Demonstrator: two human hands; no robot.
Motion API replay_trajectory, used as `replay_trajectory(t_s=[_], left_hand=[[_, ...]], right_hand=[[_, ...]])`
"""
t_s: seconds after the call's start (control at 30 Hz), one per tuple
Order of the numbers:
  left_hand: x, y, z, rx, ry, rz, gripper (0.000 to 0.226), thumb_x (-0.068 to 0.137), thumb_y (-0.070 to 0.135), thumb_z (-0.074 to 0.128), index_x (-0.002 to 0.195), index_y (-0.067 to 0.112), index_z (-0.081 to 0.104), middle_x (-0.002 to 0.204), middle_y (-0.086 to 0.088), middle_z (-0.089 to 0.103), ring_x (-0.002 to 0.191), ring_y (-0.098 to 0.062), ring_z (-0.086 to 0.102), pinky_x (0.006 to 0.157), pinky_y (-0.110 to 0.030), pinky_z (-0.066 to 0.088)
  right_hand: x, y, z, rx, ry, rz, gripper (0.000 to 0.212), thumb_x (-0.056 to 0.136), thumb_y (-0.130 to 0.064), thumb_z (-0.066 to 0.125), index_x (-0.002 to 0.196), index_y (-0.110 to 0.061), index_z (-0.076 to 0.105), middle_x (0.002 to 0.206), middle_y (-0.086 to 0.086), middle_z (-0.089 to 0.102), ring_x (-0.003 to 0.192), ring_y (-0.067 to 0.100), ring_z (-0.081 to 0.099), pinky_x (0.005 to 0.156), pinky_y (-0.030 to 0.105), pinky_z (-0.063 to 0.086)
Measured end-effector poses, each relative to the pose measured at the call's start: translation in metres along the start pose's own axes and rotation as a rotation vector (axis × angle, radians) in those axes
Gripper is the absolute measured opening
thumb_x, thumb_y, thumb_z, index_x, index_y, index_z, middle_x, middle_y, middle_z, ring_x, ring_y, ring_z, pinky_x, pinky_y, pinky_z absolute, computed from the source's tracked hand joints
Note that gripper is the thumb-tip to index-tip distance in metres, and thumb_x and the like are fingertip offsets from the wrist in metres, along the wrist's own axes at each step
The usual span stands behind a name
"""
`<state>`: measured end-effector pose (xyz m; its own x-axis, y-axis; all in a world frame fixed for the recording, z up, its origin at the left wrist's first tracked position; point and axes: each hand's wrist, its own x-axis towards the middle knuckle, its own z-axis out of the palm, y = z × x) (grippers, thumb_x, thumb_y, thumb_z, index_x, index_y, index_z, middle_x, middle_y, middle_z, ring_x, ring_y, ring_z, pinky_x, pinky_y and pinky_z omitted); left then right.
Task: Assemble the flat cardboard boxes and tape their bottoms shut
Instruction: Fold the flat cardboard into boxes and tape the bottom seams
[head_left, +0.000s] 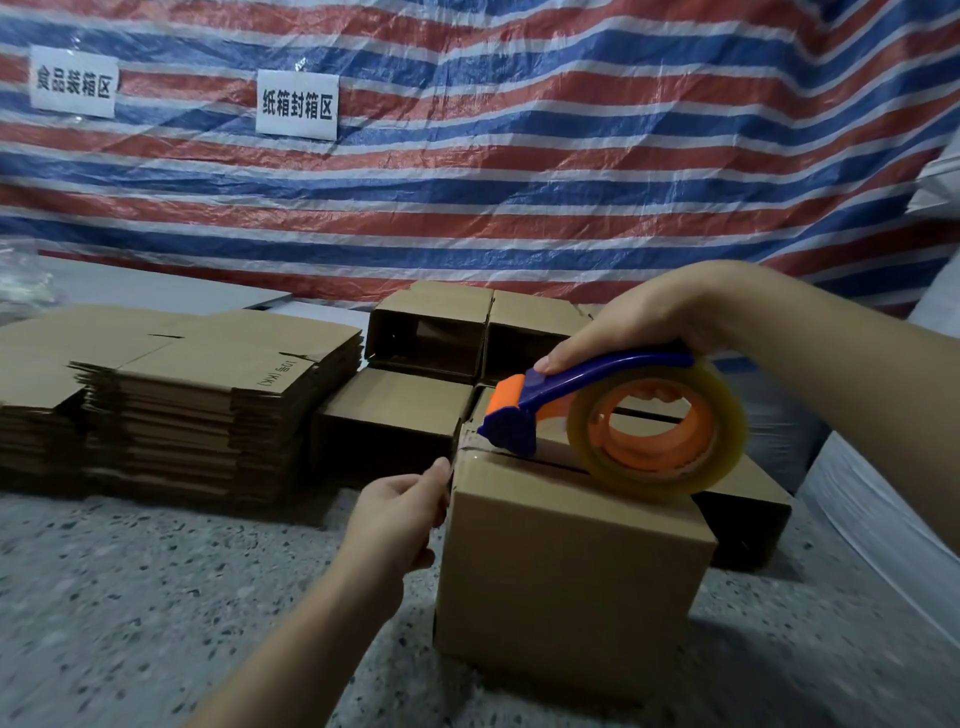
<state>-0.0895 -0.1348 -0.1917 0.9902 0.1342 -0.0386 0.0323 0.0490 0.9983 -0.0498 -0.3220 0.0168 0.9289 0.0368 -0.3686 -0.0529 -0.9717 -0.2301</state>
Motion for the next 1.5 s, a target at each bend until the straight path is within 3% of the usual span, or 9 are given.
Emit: replay_trajectory(t_s=[0.3,0.43,0.5,0.6,0.8,0.9,1.1,1.37,1.5], left_hand=[[-0.002,-0.004,0.001,0.208,-0.012,-0.077,0.042,0.094,0.061,0.045,0.086,0.022,0.058,0.064,0.001,0.049,0.050,-0.009,0.040,0.043,-0.020,0.031],[-0.009,-0.012,-0.004,0.273,0.061,0.081,0.032,0.102,0.044,0.038,0.106,0.017,0.056,0.092,-0.001,0.061,0.076,-0.013,0.055,0.064,-0.029,0.045],[-0.016,0.002,-0.003,0.230,0.106,0.281,0.043,0.100,0.053,0.030,0.126,0.026,0.053,0.117,0.017,0.057,0.100,-0.001,0.054,0.082,-0.025,0.043],[-0.031,0.024,0.010,0.235,-0.107,0.394,0.062,0.085,0.074,0.028,0.143,0.053,0.032,0.131,0.037,0.035,0.127,0.009,0.034,0.102,-0.022,0.031],[-0.038,0.024,0.012,0.303,-0.196,0.372,0.060,0.099,0.047,0.044,0.154,0.039,0.022,0.153,0.013,0.039,0.137,-0.006,0.037,0.115,-0.041,0.034],[-0.040,0.024,0.011,0.400,-0.176,0.394,0.056,0.100,0.048,0.040,0.153,0.043,0.023,0.142,0.012,0.049,0.124,-0.003,0.047,0.105,-0.036,0.042],[-0.039,0.027,0.014,0.852,-0.032,0.505,0.052,0.101,0.053,0.024,0.151,0.039,0.022,0.082,0.011,0.059,0.073,-0.005,0.058,0.059,-0.028,0.047],[-0.038,0.035,0.013,1.178,0.072,0.529,0.055,0.101,0.053,0.017,0.153,0.038,0.019,0.072,0.009,0.046,0.076,-0.011,0.058,0.065,-0.031,0.051],[-0.038,0.033,0.012,1.190,0.089,0.547,0.056,0.100,0.053,0.016,0.153,0.038,0.020,0.071,0.010,0.047,0.074,-0.009,0.057,0.063,-0.030,0.050]], right_hand=[[0.002,-0.006,0.001,0.012,-0.002,0.006,0.052,0.072,-0.064,0.073,0.100,-0.020,0.067,0.073,0.003,0.077,0.056,0.013,0.072,0.047,0.024,0.054],[0.003,-0.006,0.000,0.006,-0.009,0.008,0.058,0.069,-0.065,0.073,0.103,-0.019,0.067,0.075,0.003,0.077,0.057,0.013,0.072,0.048,0.024,0.054],[0.004,-0.005,0.000,0.018,-0.014,0.004,0.057,0.071,-0.064,0.073,0.104,-0.018,0.067,0.075,0.003,0.077,0.057,0.013,0.072,0.048,0.024,0.054],[0.004,-0.005,0.000,0.026,-0.012,0.007,0.058,0.071,-0.064,0.073,0.104,-0.017,0.067,0.075,0.004,0.077,0.057,0.013,0.072,0.048,0.024,0.054],[0.007,-0.002,0.000,0.024,0.001,0.003,0.059,0.069,-0.065,0.073,0.104,-0.019,0.066,0.074,0.003,0.077,0.057,0.013,0.073,0.046,0.024,0.053],[0.007,-0.002,0.000,0.024,0.013,0.004,0.059,0.069,-0.066,0.074,0.105,-0.020,0.065,0.076,0.004,0.077,0.060,0.014,0.074,0.047,0.026,0.055],[0.006,-0.001,-0.004,0.004,-0.002,-0.004,0.072,0.054,-0.068,0.077,0.104,-0.018,0.066,0.074,0.004,0.077,0.060,0.014,0.074,0.047,0.026,0.054],[0.000,0.033,-0.019,-0.025,-0.057,0.043,0.073,0.034,-0.081,0.084,0.075,-0.020,0.081,0.083,0.007,0.078,0.066,0.018,0.075,0.054,0.027,0.056],[-0.011,0.074,-0.028,-0.052,-0.028,0.126,0.091,0.033,-0.086,0.081,0.090,-0.015,0.080,0.091,0.012,0.078,0.074,0.022,0.075,0.062,0.031,0.057]])
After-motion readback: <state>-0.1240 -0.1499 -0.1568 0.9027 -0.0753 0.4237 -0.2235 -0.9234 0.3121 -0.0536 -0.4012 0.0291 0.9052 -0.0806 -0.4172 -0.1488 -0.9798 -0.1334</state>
